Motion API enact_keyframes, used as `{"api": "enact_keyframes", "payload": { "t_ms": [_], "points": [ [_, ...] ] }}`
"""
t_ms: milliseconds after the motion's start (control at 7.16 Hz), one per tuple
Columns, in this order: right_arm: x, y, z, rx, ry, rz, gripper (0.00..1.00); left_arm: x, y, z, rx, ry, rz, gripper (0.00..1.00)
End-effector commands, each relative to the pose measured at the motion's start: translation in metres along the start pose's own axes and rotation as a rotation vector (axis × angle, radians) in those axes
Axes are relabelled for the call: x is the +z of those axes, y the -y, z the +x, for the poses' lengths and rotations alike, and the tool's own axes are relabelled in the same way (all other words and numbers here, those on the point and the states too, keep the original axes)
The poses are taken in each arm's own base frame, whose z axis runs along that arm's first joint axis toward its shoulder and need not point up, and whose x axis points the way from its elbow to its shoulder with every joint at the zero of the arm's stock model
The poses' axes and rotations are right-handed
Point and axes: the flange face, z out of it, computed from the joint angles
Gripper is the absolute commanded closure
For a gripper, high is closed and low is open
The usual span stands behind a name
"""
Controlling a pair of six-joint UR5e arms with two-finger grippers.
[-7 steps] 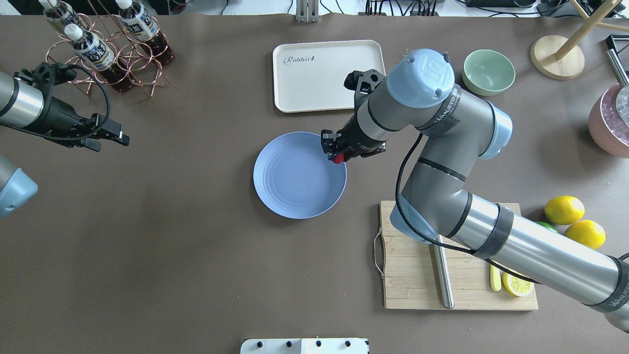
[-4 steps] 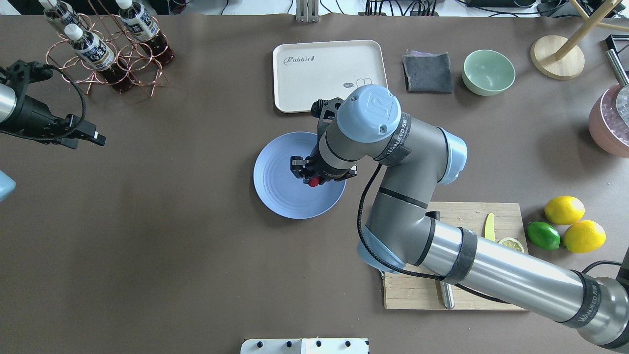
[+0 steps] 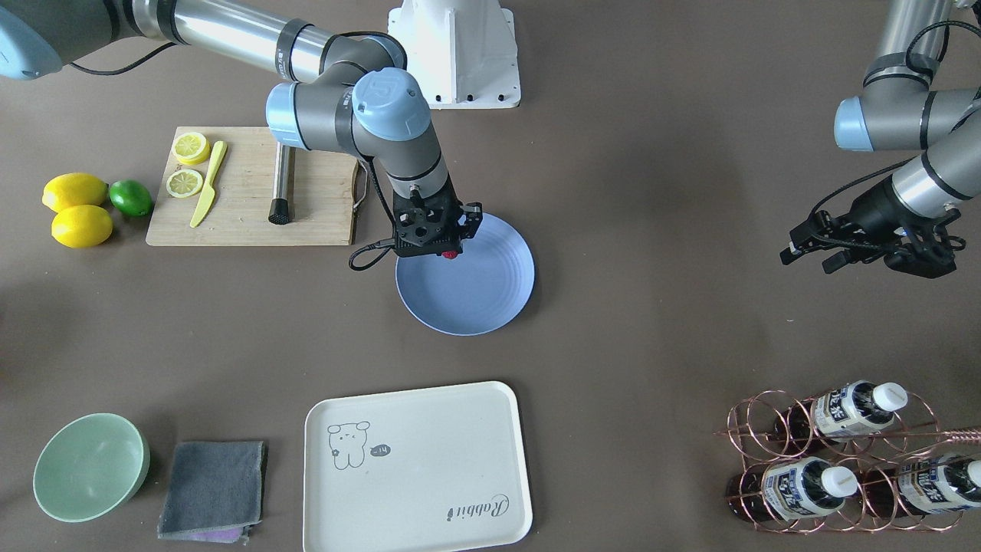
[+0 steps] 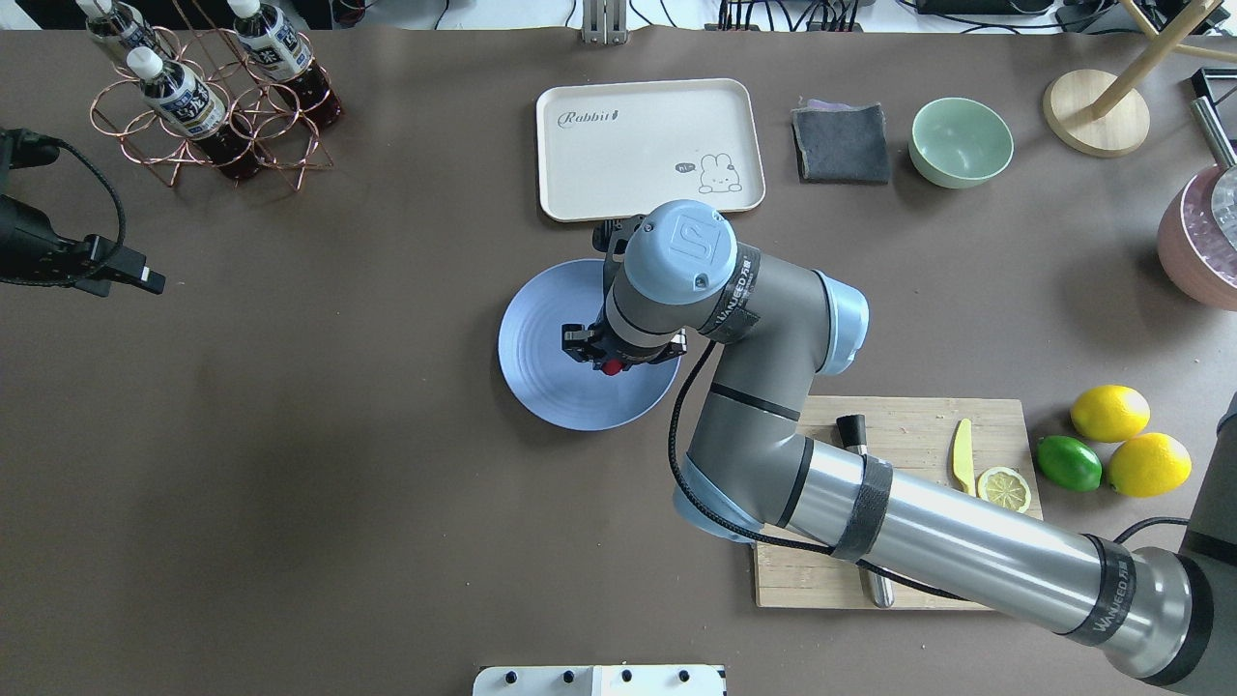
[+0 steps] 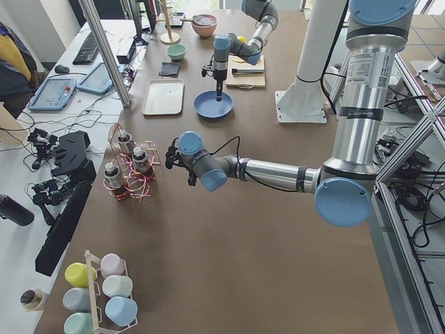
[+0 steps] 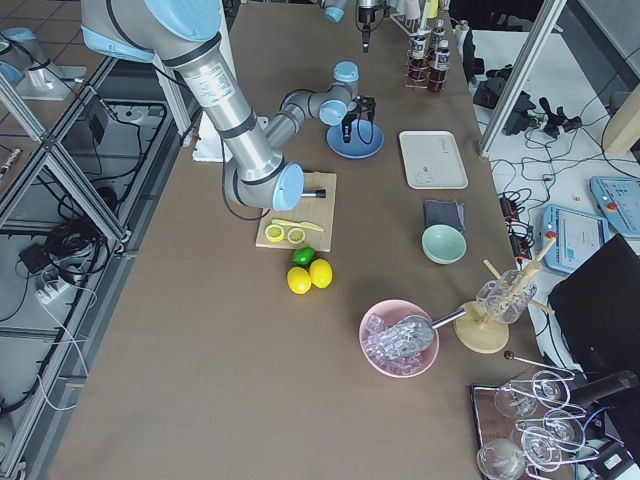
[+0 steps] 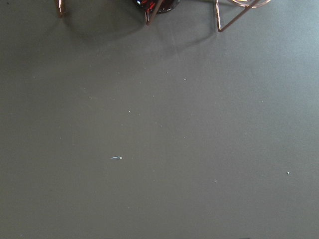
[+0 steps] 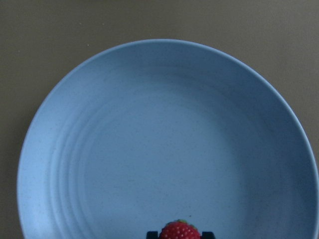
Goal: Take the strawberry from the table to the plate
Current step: 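Carry the strawberry with the right gripper over the blue plate, then lower the strawberry onto the plate and open the right gripper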
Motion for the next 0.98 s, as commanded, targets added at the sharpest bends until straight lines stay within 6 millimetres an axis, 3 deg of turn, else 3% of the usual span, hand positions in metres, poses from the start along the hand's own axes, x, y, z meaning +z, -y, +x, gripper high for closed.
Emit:
{"api": "enact_keyframes", "payload": {
  "t_ms": [0,279,419,838],
  "points": [
    [0.004,0.001,0.0,-0.005,-0.003,0.004,1.0,0.0,0.0,-0.001,-0.005,0.003,-0.004,0.12],
    [0.005,0.004,-0.004,-0.006,-0.005,0.017,1.0,0.001,-0.001,-0.003,-0.007,0.006,-0.004,0.12],
    [0.01,0.009,-0.018,-0.007,-0.002,0.016,1.0,0.001,-0.002,-0.004,-0.009,0.006,-0.005,0.12],
    [0.019,0.011,-0.011,-0.011,-0.01,0.015,1.0,0.001,-0.002,-0.004,-0.009,0.009,-0.005,0.12]
  ]
}}
